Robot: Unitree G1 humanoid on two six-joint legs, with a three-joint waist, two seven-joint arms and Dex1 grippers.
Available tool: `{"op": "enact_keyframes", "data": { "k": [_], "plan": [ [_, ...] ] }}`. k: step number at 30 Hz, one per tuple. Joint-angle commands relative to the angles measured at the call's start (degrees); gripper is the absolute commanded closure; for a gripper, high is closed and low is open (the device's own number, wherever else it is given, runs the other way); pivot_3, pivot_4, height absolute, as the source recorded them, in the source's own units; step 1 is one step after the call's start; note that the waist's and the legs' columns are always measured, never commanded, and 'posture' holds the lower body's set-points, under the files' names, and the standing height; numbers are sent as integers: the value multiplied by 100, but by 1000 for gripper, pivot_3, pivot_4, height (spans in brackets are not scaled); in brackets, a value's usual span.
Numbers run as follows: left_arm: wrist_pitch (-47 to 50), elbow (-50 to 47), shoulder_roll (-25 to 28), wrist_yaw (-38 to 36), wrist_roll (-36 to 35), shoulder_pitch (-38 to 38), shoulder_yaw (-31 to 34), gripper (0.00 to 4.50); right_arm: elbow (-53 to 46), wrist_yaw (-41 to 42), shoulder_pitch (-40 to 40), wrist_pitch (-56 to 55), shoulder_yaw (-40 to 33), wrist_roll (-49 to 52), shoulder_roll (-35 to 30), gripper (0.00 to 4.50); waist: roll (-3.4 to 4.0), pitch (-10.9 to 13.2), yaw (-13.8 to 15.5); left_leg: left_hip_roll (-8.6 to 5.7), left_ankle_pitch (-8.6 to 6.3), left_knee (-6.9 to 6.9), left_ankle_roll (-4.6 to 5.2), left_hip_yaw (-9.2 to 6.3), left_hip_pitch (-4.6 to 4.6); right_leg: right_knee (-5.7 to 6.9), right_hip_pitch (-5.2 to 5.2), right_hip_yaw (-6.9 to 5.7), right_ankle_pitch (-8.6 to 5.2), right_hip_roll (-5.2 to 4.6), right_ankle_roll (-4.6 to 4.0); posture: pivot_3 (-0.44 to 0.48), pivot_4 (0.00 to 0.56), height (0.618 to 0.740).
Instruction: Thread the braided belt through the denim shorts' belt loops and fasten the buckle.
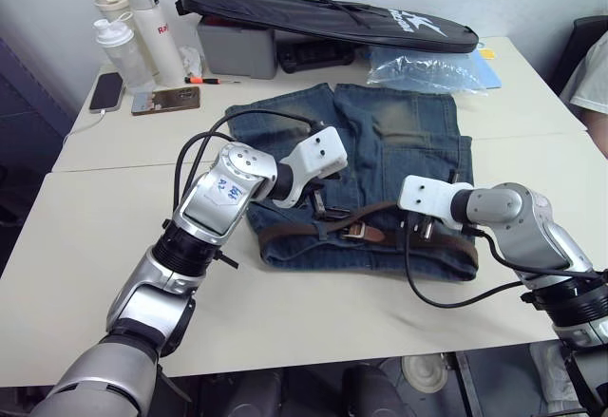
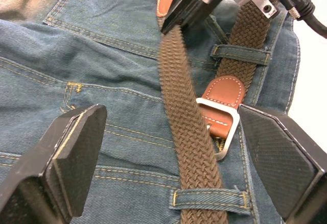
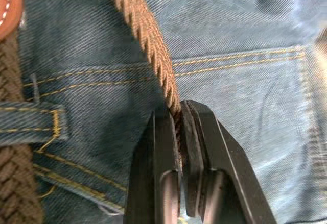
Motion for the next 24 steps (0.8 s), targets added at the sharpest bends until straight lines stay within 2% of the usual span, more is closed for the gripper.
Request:
{"op": "enact_keyframes", "data": {
  "k": [1,14,18,24],
  "plan": [
    [-21,-103,-287,162,3,-216,-164,0,-511,-24,-276,-106,-187,-240,-116,4456,0,0,-4,-1,0,0,0,0,0,0,0,1,0,0,0,0,150,740],
    [-175,1159,-1100,802,553,-853,-686,0,-1464,436,-631,583,-181,-362,-55,4456,-1,1,-4,0,0,0,0,4,0,-1,-2,1,1,3,1,0,150,740],
    [-291,1468,-1207,894,670,-980,-685,1099,-1545,494,-640,716,-218,-334,-54,4500,-1,1,-4,0,0,0,0,4,0,-1,-4,3,1,2,1,0,150,740],
    [-374,1655,-1329,954,638,-1058,-507,3720,-1733,636,-571,1017,-240,-193,-45,4500,-1,1,-3,0,0,0,0,4,0,-1,-4,2,1,2,2,0,150,740]
  ]
}}
